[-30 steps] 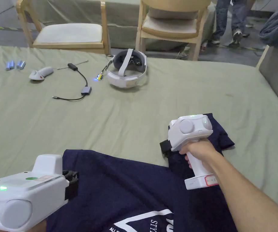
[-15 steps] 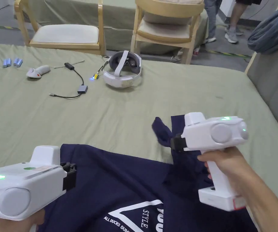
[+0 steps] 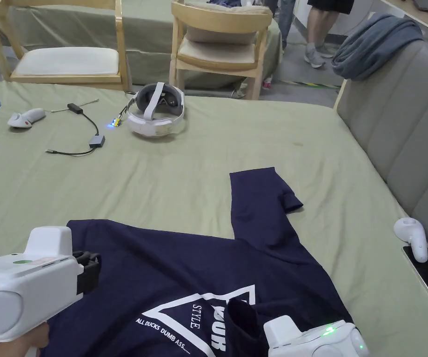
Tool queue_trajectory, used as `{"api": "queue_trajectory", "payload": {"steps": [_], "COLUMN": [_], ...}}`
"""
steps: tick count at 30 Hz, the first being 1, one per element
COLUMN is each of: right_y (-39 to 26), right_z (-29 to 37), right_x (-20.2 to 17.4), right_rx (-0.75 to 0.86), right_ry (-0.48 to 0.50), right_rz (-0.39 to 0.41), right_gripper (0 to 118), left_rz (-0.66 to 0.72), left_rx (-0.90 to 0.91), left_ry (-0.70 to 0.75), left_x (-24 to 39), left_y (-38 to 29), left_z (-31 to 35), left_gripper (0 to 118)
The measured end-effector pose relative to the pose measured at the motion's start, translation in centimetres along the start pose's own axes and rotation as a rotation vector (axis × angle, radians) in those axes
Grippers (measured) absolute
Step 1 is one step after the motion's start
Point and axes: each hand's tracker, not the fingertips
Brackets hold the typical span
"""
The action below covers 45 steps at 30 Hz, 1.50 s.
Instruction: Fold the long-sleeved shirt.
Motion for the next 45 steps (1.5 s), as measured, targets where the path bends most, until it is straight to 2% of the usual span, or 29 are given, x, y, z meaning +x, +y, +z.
{"api": "queue_trajectory", "payload": {"steps": [1, 2, 3, 4, 5, 6, 8, 9, 10, 12, 13, 14, 15, 18, 20, 23, 26, 32, 33, 35, 36, 37, 38, 39, 40, 41, 42, 45], "right_y": [0.1, 0.5, 0.7, 0.8, 1.0, 1.5, 2.9, 3.8, 4.2, 5.7, 6.5, 7.8, 8.6, 13.2, 14.7, 16.6, 17.5, 18.7, 19.1, 18.3, 18.1, 18.0, 17.8, 17.8, 18.0, 18.2, 17.9, 18.2], "right_z": [0.9, 1.7, 2.6, 3.7, 5.1, 6.3, 9.3, 10.3, 12.0, 13.3, 13.6, 13.2, 12.8, 10.9, 8.2, 2.8, -0.3, -3.9, -3.9, -1.6, -1.7, -2.2, -3.2, -3.2, -3.0, -3.0, -3.3, -3.3], "right_x": [0.1, 0.0, 0.1, 0.1, 0.3, 0.7, 2.4, 3.3, 3.6, 5.3, 6.4, 7.5, 8.5, 12.2, 13.7, 16.7, 17.7, 19.2, 18.8, 16.5, 16.2, 15.9, 16.6, 16.5, 16.6, 16.8, 16.9, 17.5], "right_rx": [0.020, -0.001, 0.010, 0.033, 0.085, 0.133, 0.201, 0.223, 0.272, 0.310, 0.309, 0.314, 0.325, 0.229, 0.169, 0.035, -0.029, -0.082, -0.086, -0.089, -0.086, -0.072, -0.077, -0.065, -0.070, -0.073, -0.076, -0.089], "right_ry": [0.048, 0.040, 0.056, 0.045, 0.029, 0.011, -0.038, -0.087, -0.183, -0.186, -0.215, -0.249, -0.275, -0.328, -0.307, -0.263, -0.254, -0.262, -0.273, -0.264, -0.230, -0.175, -0.247, -0.255, -0.254, -0.253, -0.248, -0.231], "right_rz": [-0.017, -0.037, -0.051, -0.039, -0.016, -0.010, -0.057, -0.082, -0.106, -0.099, -0.127, -0.156, -0.183, -0.230, -0.255, -0.312, -0.316, -0.303, -0.298, -0.278, -0.267, -0.287, -0.257, -0.225, -0.230, -0.237, -0.234, -0.241], "right_gripper": [28, 54, 93, 106, 103, 79, 0, 1, 1, 5, 21, 50, 50, 87, 78, 76, 54, 51, 42, 11, 5, 5, 5, 5, 5, 5, 5, 5], "left_rz": [0.000, 0.003, 0.007, 0.011, 0.014, 0.017, 0.015, 0.014, 0.014, 0.019, 0.022, 0.024, 0.026, 0.034, 0.039, 0.033, 0.019, -0.003, -0.002, 0.014, 0.025, 0.027, 0.042, 0.030, 0.018, -0.005, -0.027, -0.012], "left_rx": [0.000, 0.001, 0.002, 0.003, 0.004, 0.006, 0.005, 0.004, 0.003, -0.002, -0.004, -0.008, -0.011, -0.021, -0.029, -0.045, -0.057, -0.056, -0.055, -0.081, -0.089, -0.092, -0.094, -0.092, -0.097, -0.121, -0.140, -0.167], "left_ry": [0.001, 0.003, 0.005, 0.003, 0.001, 0.002, 0.006, 0.006, 0.006, 0.001, -0.002, -0.004, -0.005, -0.003, -0.004, -0.004, -0.001, 0.025, 0.027, 0.058, 0.074, 0.089, 0.118, 0.167, 0.185, 0.211, 0.240, 0.224], "left_x": [0.0, 0.1, 0.0, 0.0, -0.1, -0.1, 0.0, 0.0, 0.0, 0.0, 0.1, 0.1, 0.1, 0.2, 0.2, 0.4, 0.4, -0.3, -0.6, -1.6, -2.3, -3.2, -4.1, -4.9, -5.7, -6.7, -7.5, -9.2], "left_y": [-0.1, -0.1, -0.1, -0.1, -0.1, 0.0, 0.1, 0.2, 0.2, 0.2, 0.2, 0.1, 0.1, 0.2, 0.2, 0.4, 0.8, 1.8, 2.1, 3.2, 3.8, 4.6, 5.5, 6.2, 7.1, 7.9, 8.5, 9.9], "left_z": [0.1, 0.2, 0.2, 0.2, 0.1, 0.1, -0.2, -0.5, -0.7, -1.2, -1.5, -1.8, -2.1, -3.0, -3.6, -4.3, -4.7, -6.1, -6.6, -8.0, -8.9, -10.0, -11.1, -12.1, -13.3, -14.9, -16.2, -19.0], "left_gripper": [3, 3, 3, 3, 3, 3, 3, 3, 3, 3, 3, 3, 3, 3, 3, 3, 3, 3, 3, 3, 3, 5, 16, 53, 85, 105, 109, 99]}}
